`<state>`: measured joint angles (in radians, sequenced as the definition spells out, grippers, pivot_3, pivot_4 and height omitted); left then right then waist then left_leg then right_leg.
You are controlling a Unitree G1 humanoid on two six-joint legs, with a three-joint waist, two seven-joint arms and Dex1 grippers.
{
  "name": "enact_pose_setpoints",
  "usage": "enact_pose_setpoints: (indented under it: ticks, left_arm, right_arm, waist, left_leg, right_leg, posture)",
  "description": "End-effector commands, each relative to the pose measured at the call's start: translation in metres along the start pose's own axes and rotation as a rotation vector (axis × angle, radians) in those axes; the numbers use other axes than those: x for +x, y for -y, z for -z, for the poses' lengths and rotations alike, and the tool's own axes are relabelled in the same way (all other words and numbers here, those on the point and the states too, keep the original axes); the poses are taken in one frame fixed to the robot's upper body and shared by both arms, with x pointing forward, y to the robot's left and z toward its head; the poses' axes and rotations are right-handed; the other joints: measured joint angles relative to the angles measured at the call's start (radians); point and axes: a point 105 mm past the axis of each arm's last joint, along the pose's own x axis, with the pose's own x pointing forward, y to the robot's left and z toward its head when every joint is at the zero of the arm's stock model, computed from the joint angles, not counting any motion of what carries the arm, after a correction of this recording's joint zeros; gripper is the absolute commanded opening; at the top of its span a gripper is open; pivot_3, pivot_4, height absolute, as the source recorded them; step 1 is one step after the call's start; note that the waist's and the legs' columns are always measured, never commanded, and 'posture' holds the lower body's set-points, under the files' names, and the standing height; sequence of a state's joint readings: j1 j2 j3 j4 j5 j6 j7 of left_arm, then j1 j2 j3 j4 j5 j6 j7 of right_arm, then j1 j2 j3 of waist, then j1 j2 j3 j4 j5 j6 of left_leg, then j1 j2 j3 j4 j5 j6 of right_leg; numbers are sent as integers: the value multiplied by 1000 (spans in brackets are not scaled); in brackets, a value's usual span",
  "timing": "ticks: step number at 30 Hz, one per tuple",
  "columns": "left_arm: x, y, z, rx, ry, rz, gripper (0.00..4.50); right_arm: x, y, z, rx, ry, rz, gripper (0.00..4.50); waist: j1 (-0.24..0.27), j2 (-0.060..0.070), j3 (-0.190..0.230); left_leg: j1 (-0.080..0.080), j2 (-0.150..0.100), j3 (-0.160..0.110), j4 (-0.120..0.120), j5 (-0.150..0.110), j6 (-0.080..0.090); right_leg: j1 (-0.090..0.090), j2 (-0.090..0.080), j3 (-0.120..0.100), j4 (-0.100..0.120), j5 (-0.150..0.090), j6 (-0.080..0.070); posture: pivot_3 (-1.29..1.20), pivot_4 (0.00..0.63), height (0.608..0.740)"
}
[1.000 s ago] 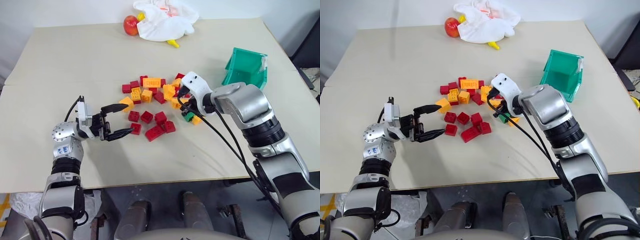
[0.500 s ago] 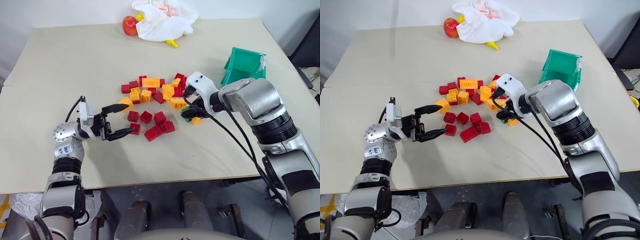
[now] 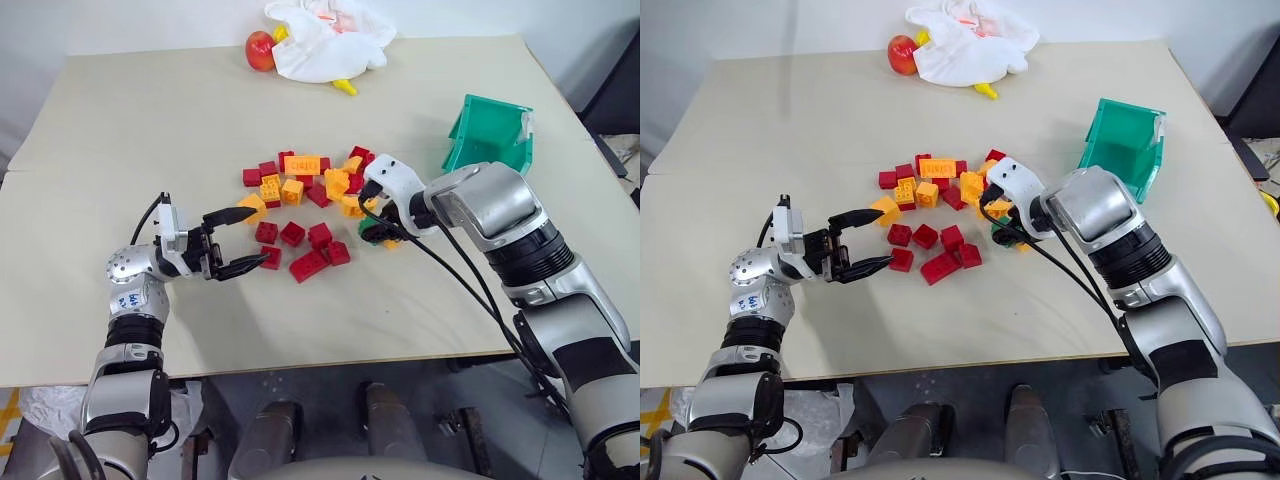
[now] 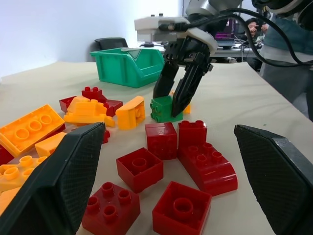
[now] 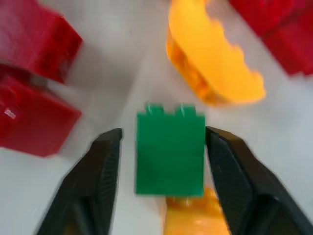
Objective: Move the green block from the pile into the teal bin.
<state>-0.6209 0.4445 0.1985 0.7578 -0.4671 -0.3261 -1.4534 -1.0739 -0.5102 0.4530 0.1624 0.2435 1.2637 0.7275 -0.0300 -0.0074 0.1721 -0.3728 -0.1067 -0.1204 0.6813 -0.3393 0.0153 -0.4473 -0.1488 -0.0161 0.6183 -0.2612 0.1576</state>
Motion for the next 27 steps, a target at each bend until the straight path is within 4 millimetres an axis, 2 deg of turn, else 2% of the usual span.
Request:
enact_pose_setpoints:
  ticks: [1,3,8,11,15,18,19,27]
  left_arm:
    - [0,-4,-7,40,13,-15,4500]
    - [-1,-5,-7,40,12,-19,4500]
    - [0,-5,-6,39,11,-24,4500]
    - [0,-6,-6,40,11,-26,4500]
    - [2,-6,-6,42,12,-24,4500]
    - [4,-5,-6,41,15,-17,4500]
    - [6,-4,-6,41,17,-12,4500]
    - [19,-2,-8,46,-7,28,4500]
  right_arm:
    - [-4,2,-8,-21,34,16,3781]
    - [0,3,-6,-48,24,37,4429]
    - [6,-1,2,-141,-41,49,4469]
    - [5,-6,1,-154,-37,27,3879]
    - [0,-11,-2,-165,-20,5,2547]
    - [-10,-13,-8,-165,23,-11,1599]
    - [-15,-14,-9,-169,37,-16,1498]
    - [-53,-7,-10,-227,175,4,1505]
  waist:
    - [1,0,0]
    - [2,0,0]
    - [2,0,0]
    - [1,0,0]
    - [2,0,0]
    - [3,0,0]
    - [3,0,0]
    - [6,0,0]
  left_leg:
    - [0,0,0,0,0,0]
    - [0,0,0,0,0,0]
    - [0,0,0,0,0,0]
    - [0,0,0,0,0,0]
    - [0,0,0,0,0,0]
    - [0,0,0,0,0,0]
    - [0,0,0,0,0,0]
    - [-1,0,0,0,0,0]
  right_leg:
    - [0,0,0,0,0,0]
    - [0,0,0,0,0,0]
    - [0,0,0,0,0,0]
    - [0,0,0,0,0,0]
    - [0,0,0,0,0,0]
    - [0,0,0,0,0,0]
    - [0,0,0,0,0,0]
    - [0,0,0,-1,0,0]
  posture:
    - [0,150,740]
    - [0,150,740]
    - [0,150,740]
    - [0,150,740]
    - [0,150,740]
    - [0,150,740]
    - [0,150,740]
    - [0,150,740]
